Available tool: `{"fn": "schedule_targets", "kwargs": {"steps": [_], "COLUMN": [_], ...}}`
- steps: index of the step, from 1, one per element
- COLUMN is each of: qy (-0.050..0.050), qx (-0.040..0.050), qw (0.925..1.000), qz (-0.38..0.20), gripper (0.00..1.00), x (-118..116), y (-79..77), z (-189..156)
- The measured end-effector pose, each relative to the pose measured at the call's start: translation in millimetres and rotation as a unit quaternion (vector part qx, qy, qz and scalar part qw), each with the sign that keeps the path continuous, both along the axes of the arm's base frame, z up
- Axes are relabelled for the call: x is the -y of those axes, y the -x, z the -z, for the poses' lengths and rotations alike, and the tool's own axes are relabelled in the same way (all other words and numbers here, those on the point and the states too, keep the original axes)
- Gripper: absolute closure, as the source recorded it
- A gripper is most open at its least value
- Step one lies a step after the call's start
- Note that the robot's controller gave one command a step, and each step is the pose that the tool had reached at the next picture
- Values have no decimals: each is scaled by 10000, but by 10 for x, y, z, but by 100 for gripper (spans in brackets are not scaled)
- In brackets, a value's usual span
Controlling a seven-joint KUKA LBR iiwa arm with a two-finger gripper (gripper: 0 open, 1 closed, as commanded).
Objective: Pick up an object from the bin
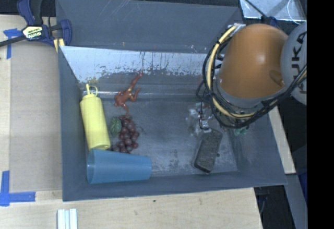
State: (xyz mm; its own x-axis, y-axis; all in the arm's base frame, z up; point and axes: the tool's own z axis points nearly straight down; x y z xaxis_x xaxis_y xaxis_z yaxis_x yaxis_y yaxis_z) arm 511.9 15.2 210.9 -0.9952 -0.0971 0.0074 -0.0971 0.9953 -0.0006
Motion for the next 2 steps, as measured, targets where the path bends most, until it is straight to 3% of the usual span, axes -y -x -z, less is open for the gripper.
{"fn": "schedule_targets", "kwargs": {"steps": [1, 2], "qy": [-4, -10], "qx": [29, 28], "qw": [10000, 10000], "qz": [-9, 91], "gripper": [100, 100], "x": [-11, -642], "y": [-15, -59], "z": [-23, 152]}}
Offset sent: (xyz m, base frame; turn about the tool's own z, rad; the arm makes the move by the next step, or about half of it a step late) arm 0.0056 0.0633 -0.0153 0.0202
